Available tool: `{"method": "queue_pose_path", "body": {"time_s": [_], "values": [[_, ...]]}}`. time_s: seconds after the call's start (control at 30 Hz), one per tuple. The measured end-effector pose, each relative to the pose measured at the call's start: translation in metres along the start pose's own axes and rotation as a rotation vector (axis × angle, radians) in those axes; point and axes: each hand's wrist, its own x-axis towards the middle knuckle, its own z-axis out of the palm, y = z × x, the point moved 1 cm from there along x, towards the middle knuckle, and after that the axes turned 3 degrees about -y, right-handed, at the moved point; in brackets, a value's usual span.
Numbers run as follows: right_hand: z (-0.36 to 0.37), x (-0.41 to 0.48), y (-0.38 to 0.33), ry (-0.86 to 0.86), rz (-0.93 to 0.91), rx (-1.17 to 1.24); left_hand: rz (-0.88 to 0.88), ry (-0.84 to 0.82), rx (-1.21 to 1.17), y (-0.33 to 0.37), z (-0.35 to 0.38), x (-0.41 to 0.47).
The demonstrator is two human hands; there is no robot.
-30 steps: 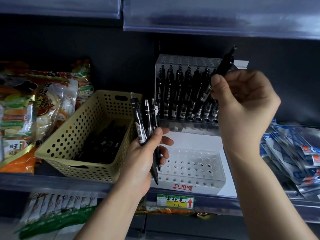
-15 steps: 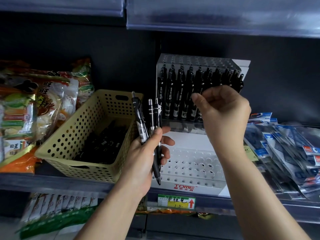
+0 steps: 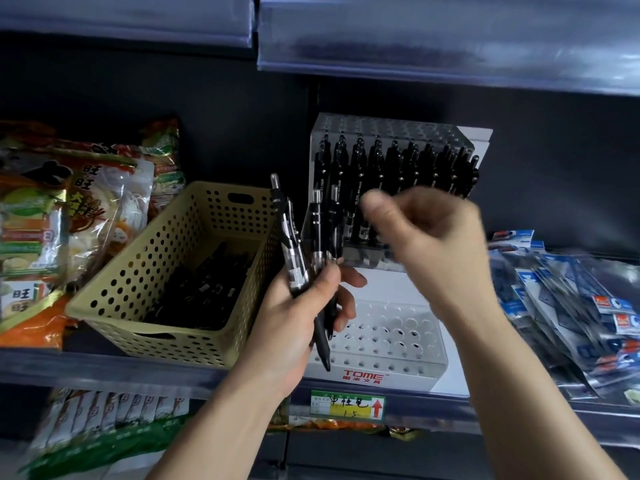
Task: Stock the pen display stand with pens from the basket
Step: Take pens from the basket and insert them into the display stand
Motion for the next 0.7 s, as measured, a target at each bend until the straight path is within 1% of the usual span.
{"method": "queue_pose_path", "body": {"time_s": [0.03,0.07,0.1,0.13,0.27,0.37,0.47,0.57,0.7], "values": [[0.003,-0.003,-0.002,-0.176,0.048,-0.031,0.009,-0.010,-0.003,-0.001,0.001,0.000],[0.006,-0.006,-0.004,-0.312,0.074,-0.058,0.004,-0.013,-0.007,-0.001,0.002,-0.001],[0.008,-0.008,-0.005,-0.380,0.075,-0.065,-0.010,-0.010,-0.010,-0.001,0.003,-0.001],[0.010,-0.009,-0.005,-0.393,0.060,-0.039,-0.028,-0.003,-0.014,0.000,0.002,-0.001],[0.003,-0.004,-0.002,-0.235,0.057,0.223,-0.120,0.010,0.021,0.000,-0.002,0.000],[-0.005,0.000,0.000,-0.303,0.085,0.312,-0.145,-0.007,-0.015,-0.001,-0.002,0.000],[-0.007,-0.001,-0.001,-0.248,0.105,0.345,-0.095,0.027,-0.021,-0.003,0.000,0.003],[-0.004,-0.002,-0.003,-0.189,0.074,0.327,-0.077,0.064,-0.056,-0.005,0.002,0.005],[-0.007,-0.002,-0.004,-0.133,0.029,0.279,-0.078,0.065,-0.056,-0.006,0.006,0.004]]}}
